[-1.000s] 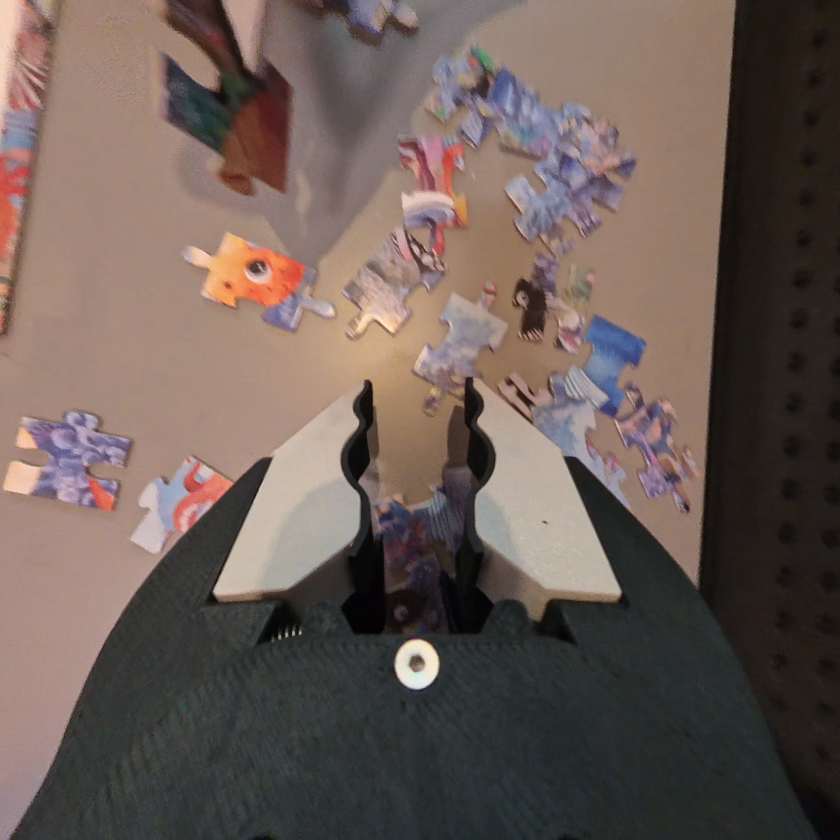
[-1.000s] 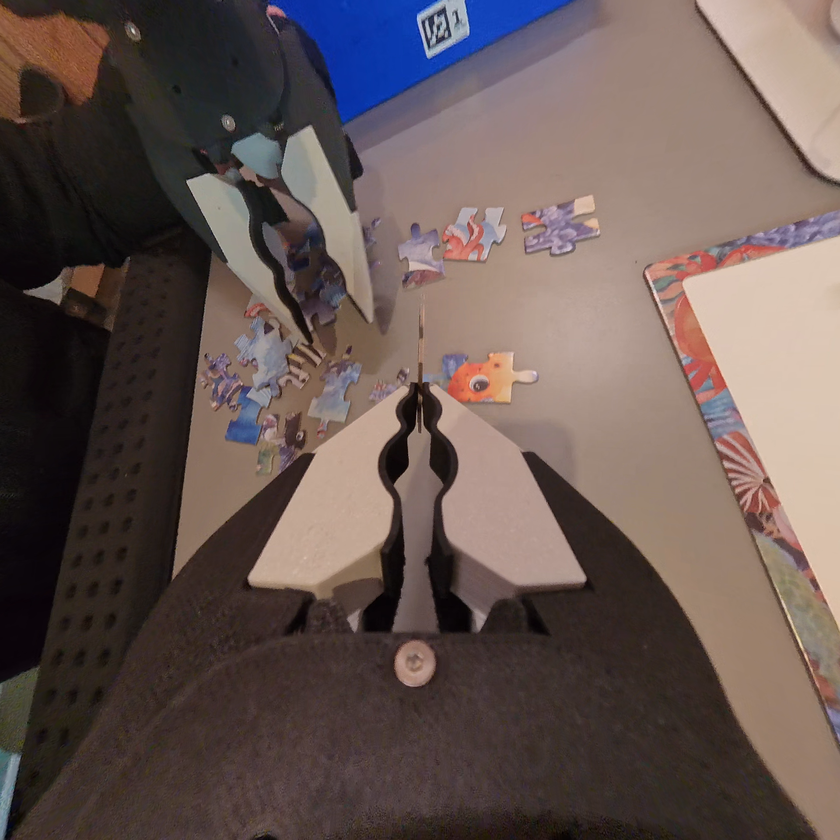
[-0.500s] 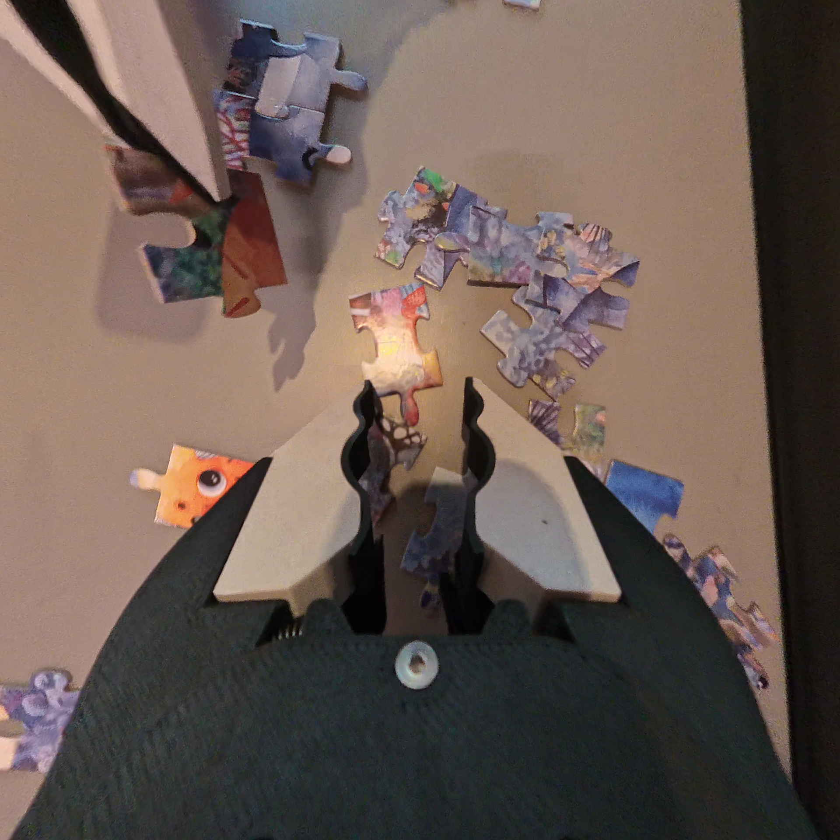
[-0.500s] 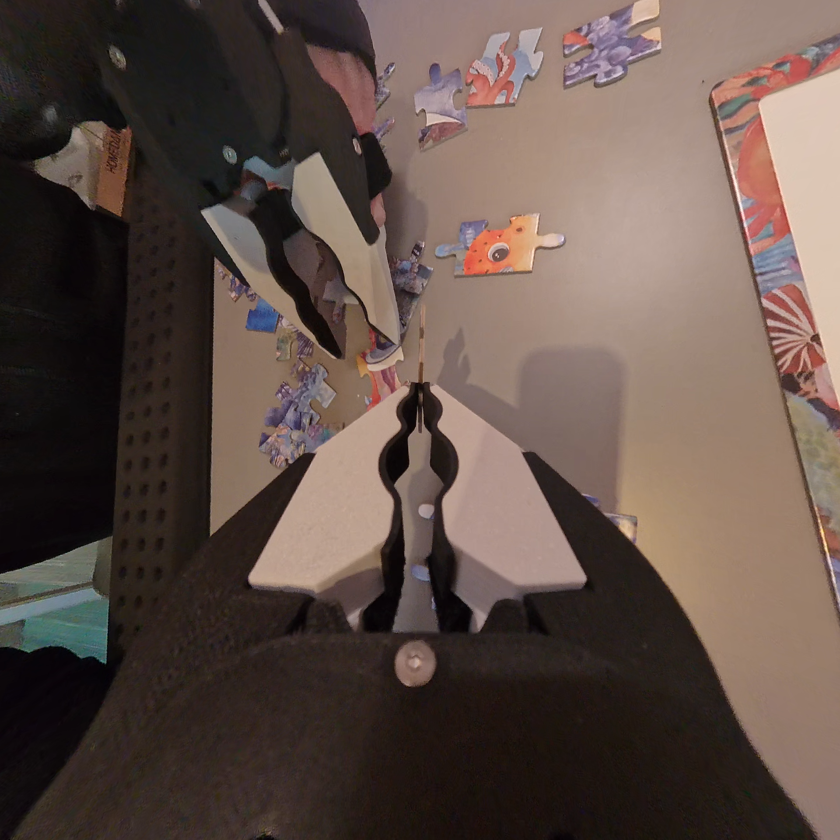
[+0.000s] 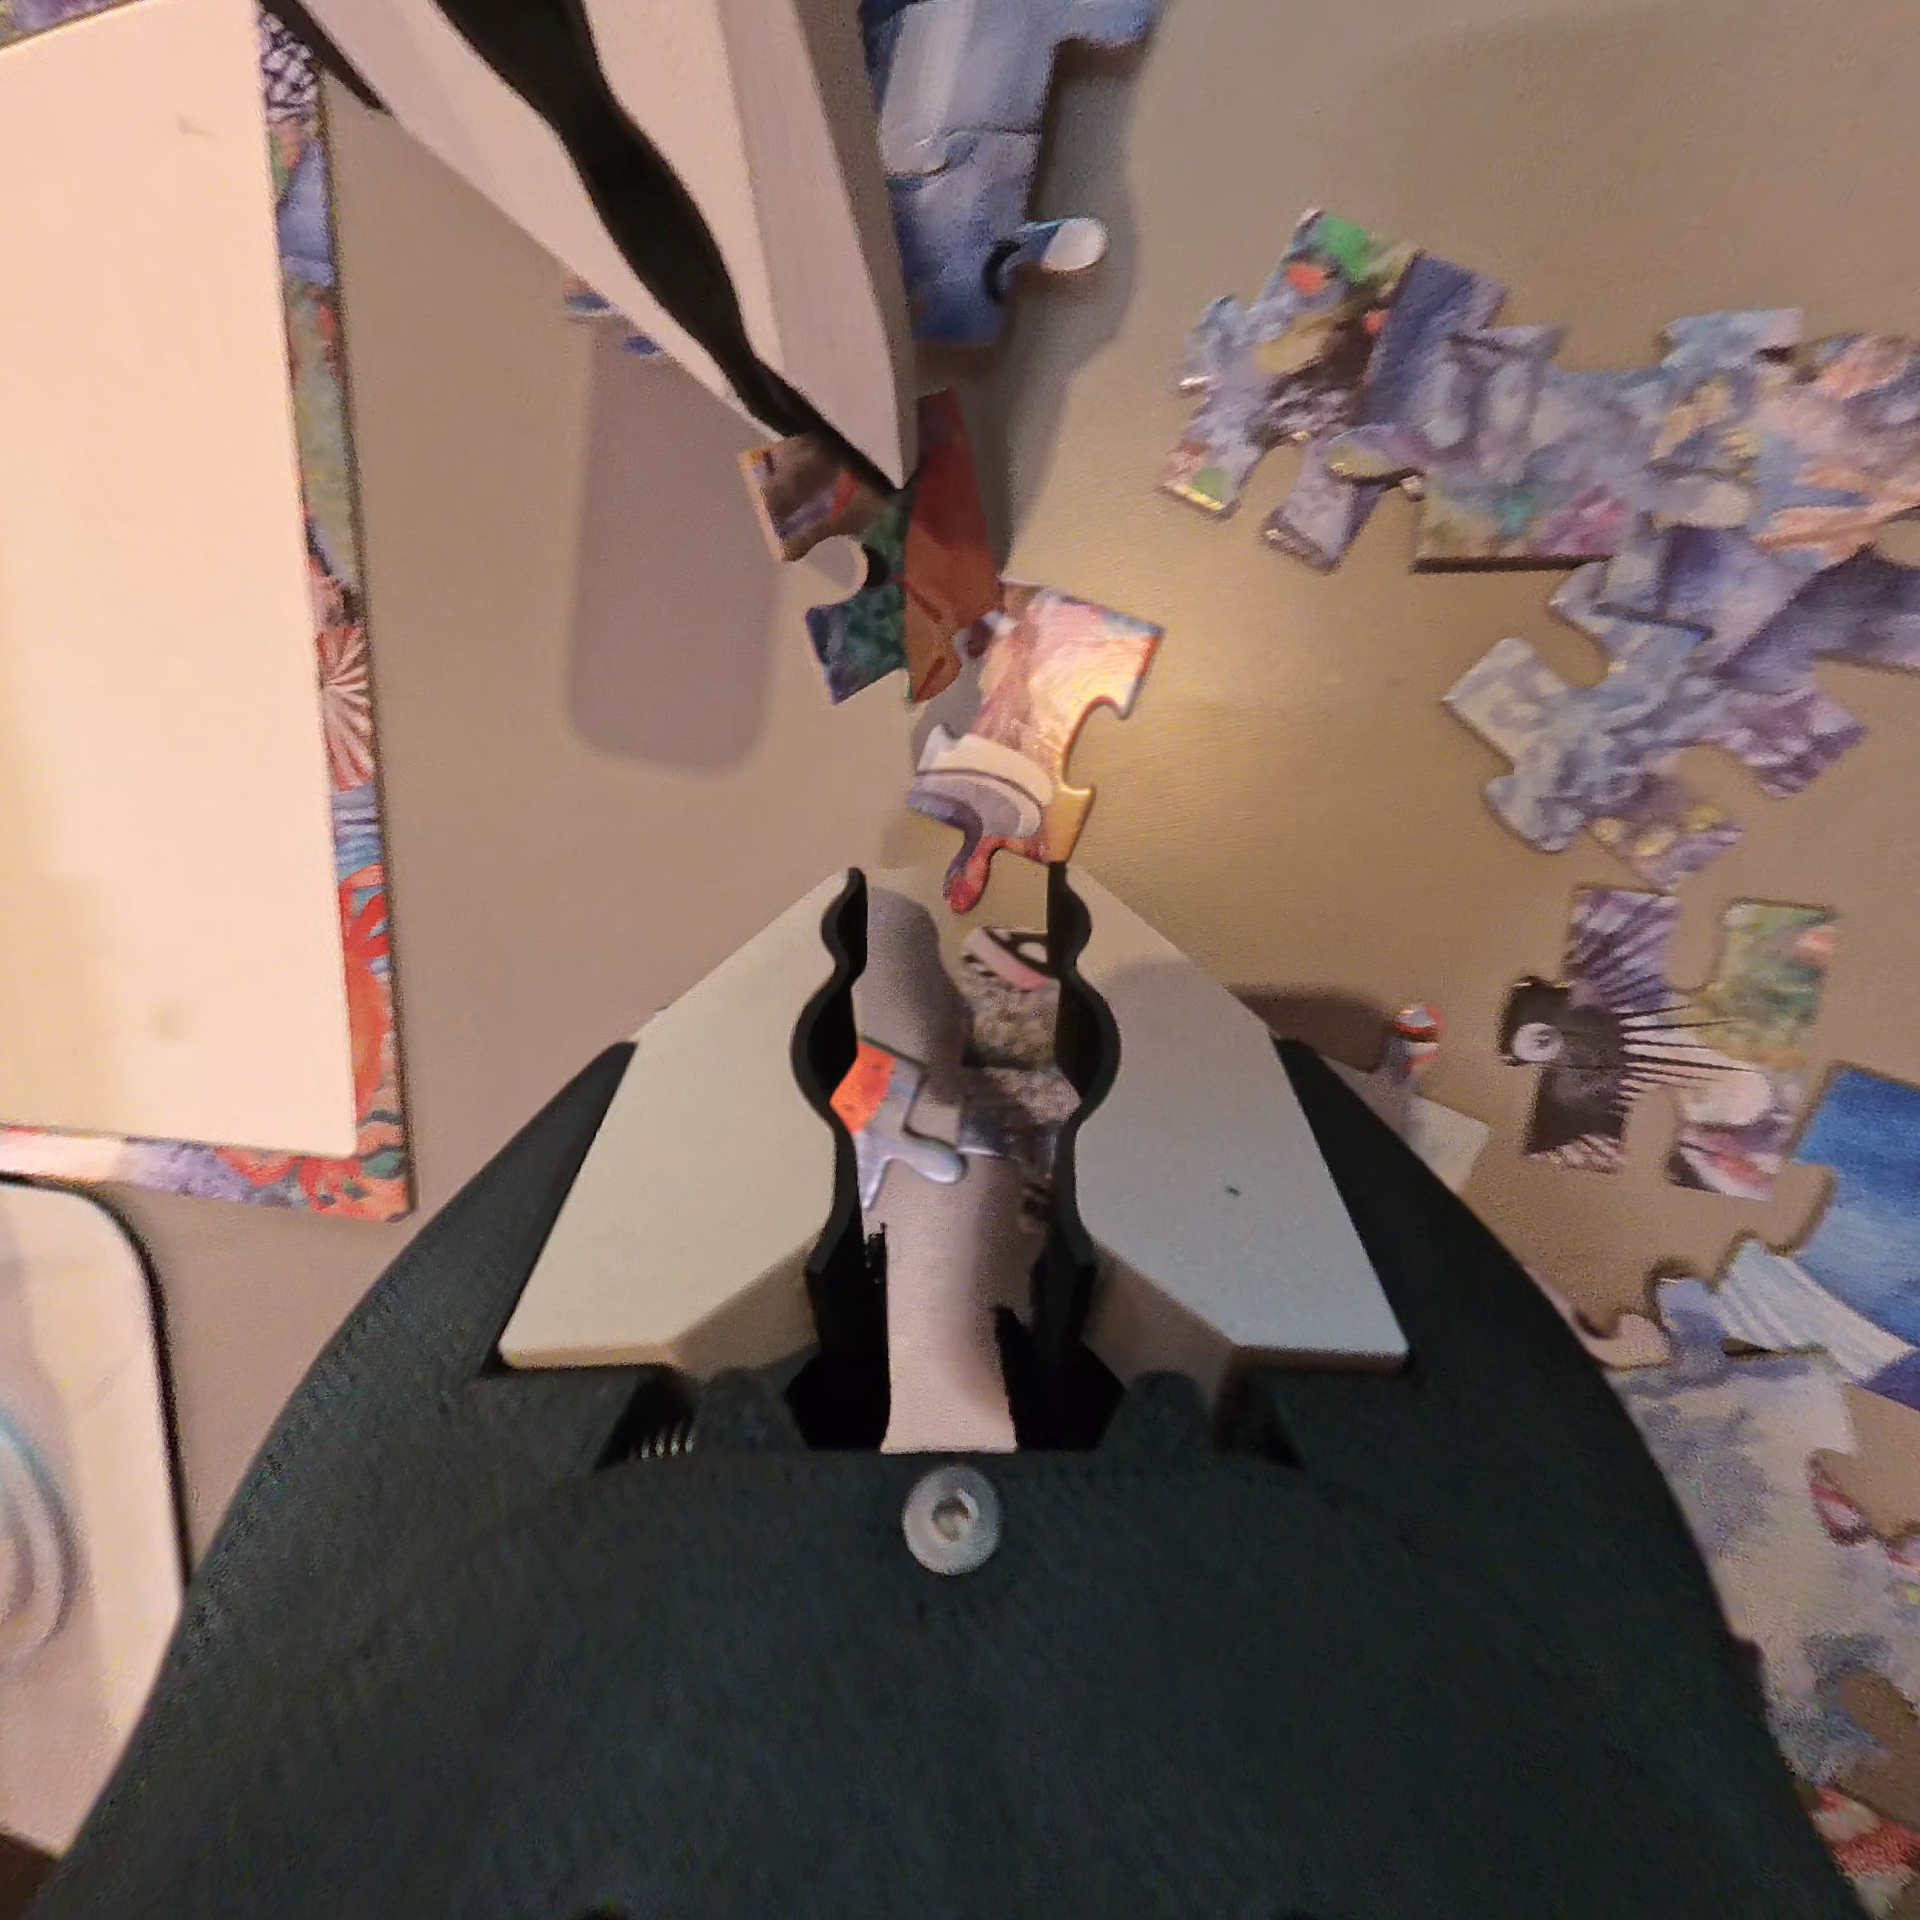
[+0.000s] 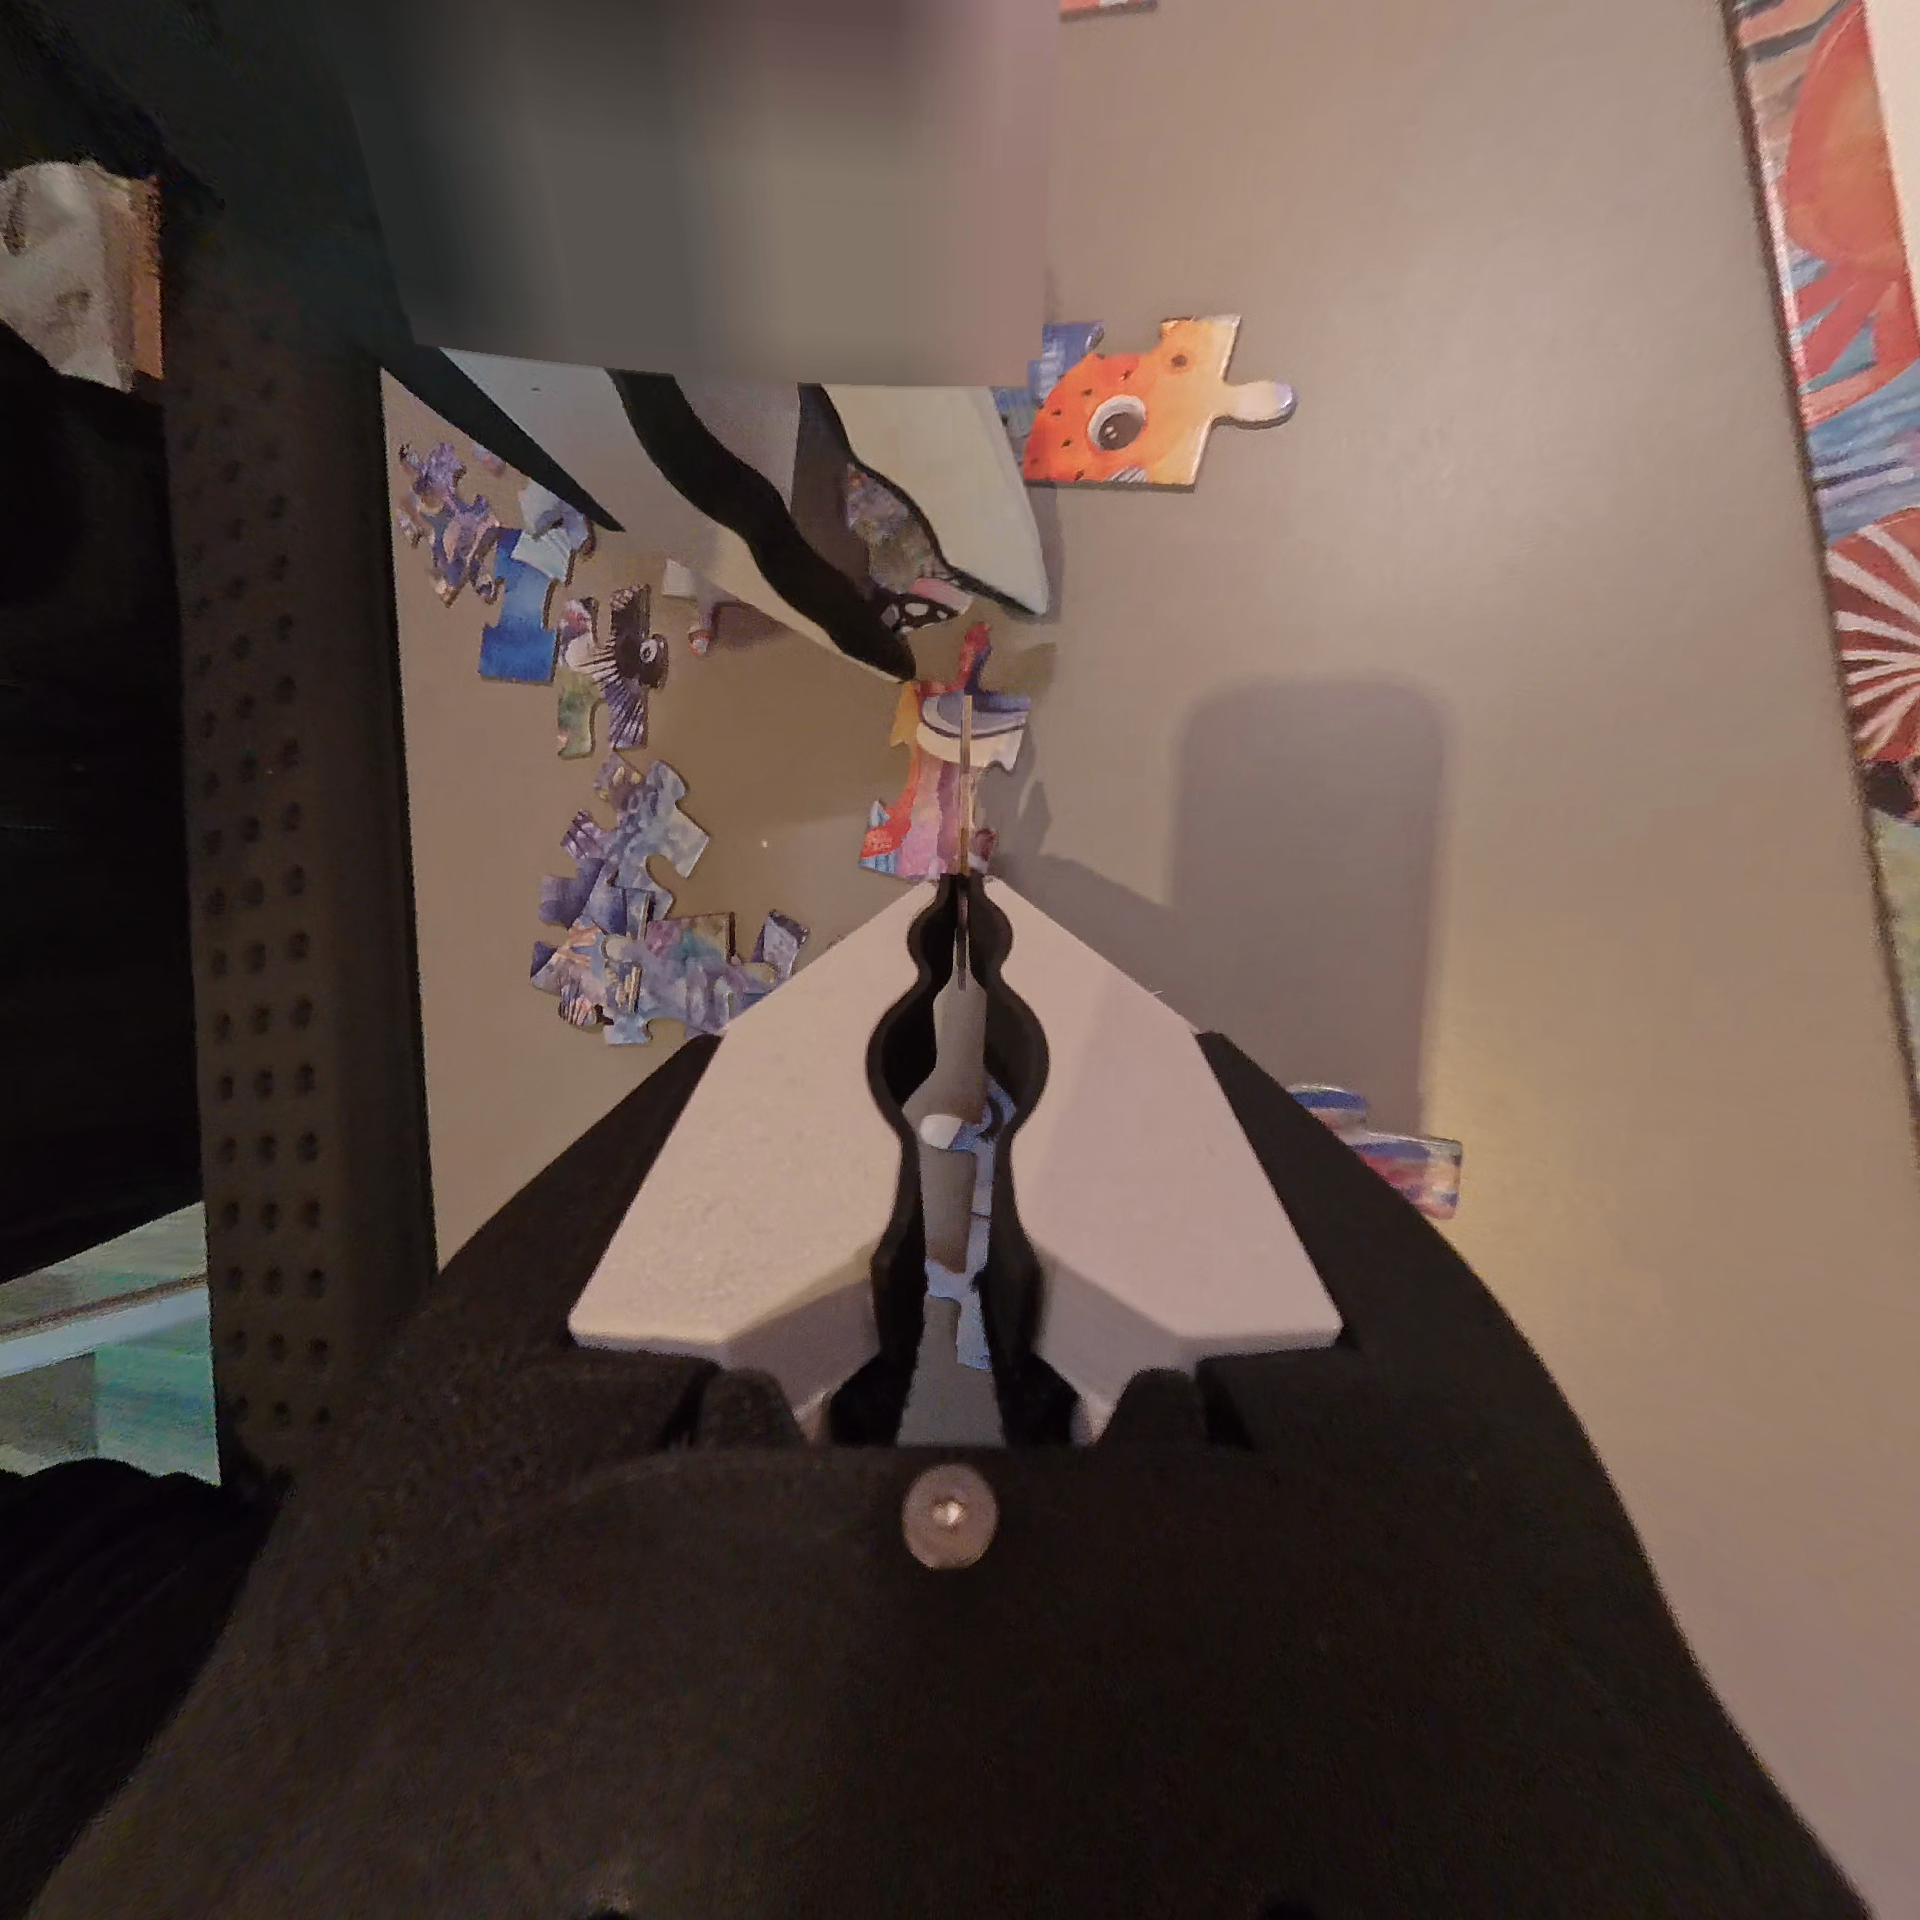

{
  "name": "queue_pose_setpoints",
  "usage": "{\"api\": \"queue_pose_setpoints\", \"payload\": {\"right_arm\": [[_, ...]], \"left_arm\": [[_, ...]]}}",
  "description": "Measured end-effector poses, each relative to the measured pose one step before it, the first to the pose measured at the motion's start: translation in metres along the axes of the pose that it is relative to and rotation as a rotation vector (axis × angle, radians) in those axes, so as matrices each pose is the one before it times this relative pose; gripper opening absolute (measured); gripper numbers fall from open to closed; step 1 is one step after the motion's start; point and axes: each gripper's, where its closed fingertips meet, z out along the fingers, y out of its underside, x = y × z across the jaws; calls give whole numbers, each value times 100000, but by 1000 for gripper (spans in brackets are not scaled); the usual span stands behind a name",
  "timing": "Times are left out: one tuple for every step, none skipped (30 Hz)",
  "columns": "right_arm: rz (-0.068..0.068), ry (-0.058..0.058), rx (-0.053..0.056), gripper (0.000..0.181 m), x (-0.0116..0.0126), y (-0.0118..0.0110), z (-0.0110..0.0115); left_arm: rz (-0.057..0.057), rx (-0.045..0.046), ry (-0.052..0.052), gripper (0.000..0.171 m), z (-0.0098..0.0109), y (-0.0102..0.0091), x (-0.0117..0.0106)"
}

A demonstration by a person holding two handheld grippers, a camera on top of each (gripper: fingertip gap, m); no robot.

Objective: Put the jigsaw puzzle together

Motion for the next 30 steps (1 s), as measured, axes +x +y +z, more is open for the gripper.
{"api": "queue_pose_setpoints", "payload": {"right_arm": [[-15, 1375, 888, 0, 265, -164, -99], [138, 1688, 896, 0, 346, -154, -77], [850, 686, 639, 0, 229, -116, 3], [664, -98, -100, 0, 106, 25, 98], [167, -491, -580, 0, -8, 121, 120], [155, -974, -329, 0, -112, 93, 85], [-1, -587, -246, 0, -81, 81, 3], [-187, 420, -91, 0, 41, 43, -64], [74, 773, 340, 0, 123, -45, -110], [304, 663, 482, 0, 136, -55, -103], [266, 256, 314, 0, 63, -33, -64], [42, -285, -93, 0, -28, 32, -1], [-190, -485, -449, 0, -90, 88, 50], [-226, -486, -572, 0, -98, 80, 65], [-249, -141, -290, 0, -49, 27, 41], [-170, 310, 158, 0, 17, -48, -17], [-24, 56, 307, 0, -14, -63, -45], [-165, -318, 230, 0, -77, -32, -68], [-270, -307, 204, 0, -78, -6, -67], [-105, -427, 222, 0, -69, -7, -60], [-66, -746, 204, 0, -115, -2, -37], [-177, -877, 79, 0, -137, 1, -2], [-221, -814, -110, 0, -138, 32, 43], [-129, -622, -275, 0, -97, 46, 68], [26, -366, -432, 0, -62, 67, 93], [-21, -42, -384, 0, -29, 27, 89], [-108, 96, -124, 0, -15, -23, 69], [-128, 43, 16, 0, -38, -64, 49], [-207, 33, -27, 0, -54, -60, 32], [-249, 29, -41, 0, -59, -33, 17]], "left_arm": [[-57, -85, -643, 33, 64, 53, -356], [-724, 374, -18, 33, 96, -29, -263], [-607, 307, -1100, 33, 112, -15, -427], [-666, 567, -353, 33, 131, -87, -287], [-849, 687, 612, 33, 134, -125, -125], [-1139, 436, -1295, 33, 148, -85, -415], [-906, 274, -2223, 33, 149, -35, -529], [-724, 293, -1353, 32, 118, -23, -326], [-876, 67, -1011, 34, 10, 25, -227], [-810, -771, -1705, 35, -61, 206, -332], [-626, -1447, -1498, 35, -113, 361, -329], [-506, -1235, 510, 36, -197, 364, -59], [-682, -218, 1549, 38, -349, 210, 110], [-1067, 646, 673, 38, -538, 71, -25], [-927, 778, 1263, 38, -680, 46, 102], [-822, 465, 4359, 38, -747, 124, 671], [-401, 379, 6593, 39, -784, 159, 1168], [852, 1116, 5348, 40, -784, 115, 1214], [451, -41, 5074, 42, -669, 265, 1280], [974, -442, 5950, 43, -561, 286, 1561], [2594, 1287, 3797, 43, -451, 60, 1406], [1689, 738, 2753, 43, -292, 150, 1244], [-285, -1487, 1749, 46, -96, 452, 953], [-211, -2447, -850, 48, 3, 680, 464], [16, -3087, -2893, 47, 64, 849, 30], [-467, -2897, -2123, 48, 122, 872, -9], [-993, -2120, -140, 47, 137, 806, 169], [-1050, -1626, -1146, 47, 146, 701, -106], [-958, -1052, -2377, 47, 145, 532, -395], [-926, -634, -777, 46, 161, 400, -207]]}}
